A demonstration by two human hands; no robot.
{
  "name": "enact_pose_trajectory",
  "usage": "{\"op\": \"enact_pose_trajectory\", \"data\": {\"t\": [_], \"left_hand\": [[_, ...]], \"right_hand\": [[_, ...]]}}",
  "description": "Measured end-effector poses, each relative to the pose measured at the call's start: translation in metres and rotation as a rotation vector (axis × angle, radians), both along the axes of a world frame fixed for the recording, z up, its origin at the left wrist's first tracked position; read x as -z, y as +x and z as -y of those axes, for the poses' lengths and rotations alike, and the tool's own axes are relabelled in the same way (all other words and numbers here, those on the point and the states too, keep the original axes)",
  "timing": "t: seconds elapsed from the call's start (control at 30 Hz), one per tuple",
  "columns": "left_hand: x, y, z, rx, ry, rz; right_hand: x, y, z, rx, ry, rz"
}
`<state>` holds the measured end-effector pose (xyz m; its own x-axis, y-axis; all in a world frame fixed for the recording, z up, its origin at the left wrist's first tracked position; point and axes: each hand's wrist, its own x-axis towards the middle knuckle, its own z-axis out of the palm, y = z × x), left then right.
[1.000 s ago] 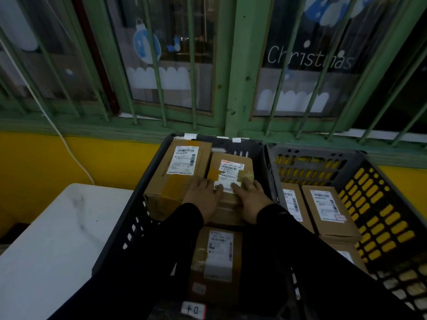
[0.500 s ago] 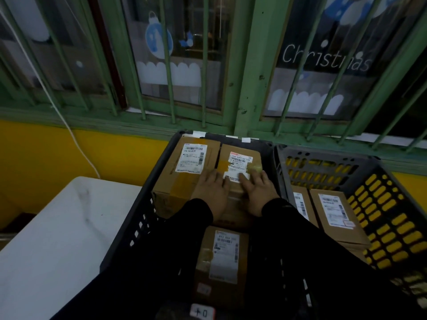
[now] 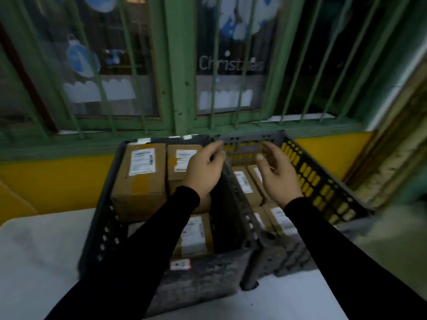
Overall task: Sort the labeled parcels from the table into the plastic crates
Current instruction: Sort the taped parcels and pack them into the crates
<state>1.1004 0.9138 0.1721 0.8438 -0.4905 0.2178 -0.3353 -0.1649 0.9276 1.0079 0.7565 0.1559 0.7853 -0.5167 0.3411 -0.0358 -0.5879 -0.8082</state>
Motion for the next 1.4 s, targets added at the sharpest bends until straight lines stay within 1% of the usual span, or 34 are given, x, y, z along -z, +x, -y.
{"op": "enact_pose_trajectory", "data": {"t": [0.07,0.13,0.23,0.33,0.47,0.6,0.73,0.87,1.07,1.2,1.27,1.4], "left_hand": [[-0.017,-0.031,0.025,0.064,-0.142,-0.064],[-0.03,-0.061,0.053,0.142,-0.235,-0.133],[-0.039,-0.105,0.1,0.228,-0.301,-0.225],[-0.045,-0.167,0.16,0.317,-0.344,-0.288],[-0.048,-0.274,0.253,0.458,-0.341,-0.306],[-0.047,-0.379,0.341,0.603,-0.36,-0.331],[-0.044,-0.475,0.432,0.734,-0.334,-0.325],[-0.035,-0.539,0.508,0.851,-0.311,-0.339],[-0.019,-0.642,0.654,1.076,-0.303,-0.442],[-0.015,-0.717,0.742,1.143,-0.263,-0.454],[-0.013,-0.756,0.779,1.184,-0.247,-0.453],[-0.007,-0.829,0.843,1.226,-0.226,-0.449]], "right_hand": [[-0.011,-0.033,0.021,0.079,0.111,0.097],[-0.02,-0.068,0.046,0.146,0.219,0.203],[-0.032,-0.134,0.091,0.225,0.317,0.301],[-0.04,-0.218,0.136,0.266,0.349,0.387],[-0.035,-0.342,0.208,0.352,0.362,0.396],[-0.028,-0.466,0.27,0.531,0.378,0.44],[-0.025,-0.583,0.332,0.722,0.373,0.482],[-0.017,-0.665,0.375,0.871,0.363,0.505],[-0.007,-0.783,0.464,1.122,0.338,0.515],[-0.009,-0.853,0.518,1.243,0.307,0.484],[-0.01,-0.887,0.542,1.291,0.295,0.502],[-0.003,-0.956,0.594,1.326,0.299,0.51]]}}
